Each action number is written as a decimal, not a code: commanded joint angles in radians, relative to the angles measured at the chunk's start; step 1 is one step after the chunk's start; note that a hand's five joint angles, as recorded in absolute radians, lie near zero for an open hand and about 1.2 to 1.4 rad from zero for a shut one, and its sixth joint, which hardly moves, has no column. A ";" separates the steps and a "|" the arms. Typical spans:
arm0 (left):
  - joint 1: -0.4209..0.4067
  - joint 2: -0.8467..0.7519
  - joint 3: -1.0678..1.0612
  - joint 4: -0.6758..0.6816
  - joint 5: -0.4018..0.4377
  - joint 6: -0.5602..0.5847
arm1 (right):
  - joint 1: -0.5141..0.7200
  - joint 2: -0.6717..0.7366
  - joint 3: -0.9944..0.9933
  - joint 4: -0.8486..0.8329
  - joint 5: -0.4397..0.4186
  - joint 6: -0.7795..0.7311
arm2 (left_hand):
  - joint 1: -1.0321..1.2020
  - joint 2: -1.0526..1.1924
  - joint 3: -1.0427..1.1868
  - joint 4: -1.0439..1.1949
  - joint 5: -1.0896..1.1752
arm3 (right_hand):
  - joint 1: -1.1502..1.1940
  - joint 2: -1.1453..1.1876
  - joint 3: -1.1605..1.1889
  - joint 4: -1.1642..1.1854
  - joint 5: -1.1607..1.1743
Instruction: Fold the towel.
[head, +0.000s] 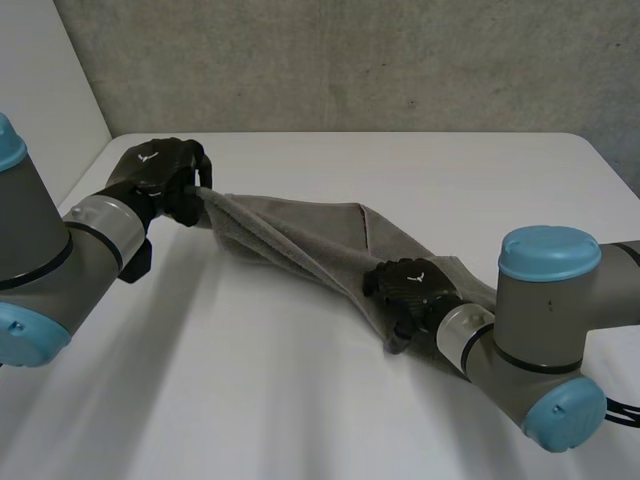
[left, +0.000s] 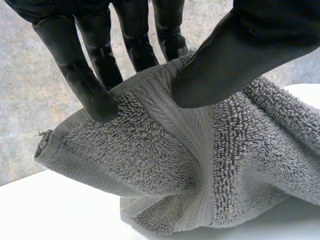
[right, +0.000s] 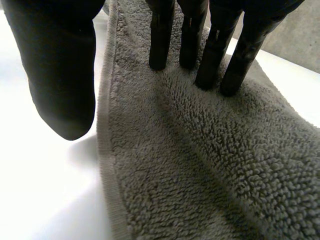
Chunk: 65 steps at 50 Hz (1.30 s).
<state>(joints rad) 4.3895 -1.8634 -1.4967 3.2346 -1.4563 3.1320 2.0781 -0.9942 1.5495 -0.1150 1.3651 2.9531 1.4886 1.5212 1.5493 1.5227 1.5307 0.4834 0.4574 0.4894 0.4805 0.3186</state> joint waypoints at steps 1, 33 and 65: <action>-0.008 0.004 -0.008 0.001 0.001 -0.001 | -0.001 0.034 -0.032 -0.012 0.000 0.004 | -0.092 -0.125 -0.153 -0.126 -0.309 | 0.030 0.056 0.024 0.033 0.020; -0.027 0.041 -0.034 0.001 -0.001 -0.004 | 0.037 0.109 -0.114 -0.009 -0.001 0.212 | -0.092 -0.125 -0.153 -0.126 -0.309 | -0.034 -0.008 -0.040 -0.032 -0.044; -0.018 0.059 -0.034 0.002 -0.001 -0.007 | 0.034 0.020 -0.177 -0.025 0.055 0.196 | -0.092 -0.125 -0.153 -0.126 -0.309 | 0.913 0.939 0.907 0.916 0.903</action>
<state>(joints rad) 4.3648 -1.8086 -1.5323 3.2353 -1.4573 3.1260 2.1176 -0.9161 1.3824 -0.1384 1.4288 3.1530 1.4886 1.5212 1.5493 1.5322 1.5307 1.3331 1.2910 1.2907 1.3286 1.1536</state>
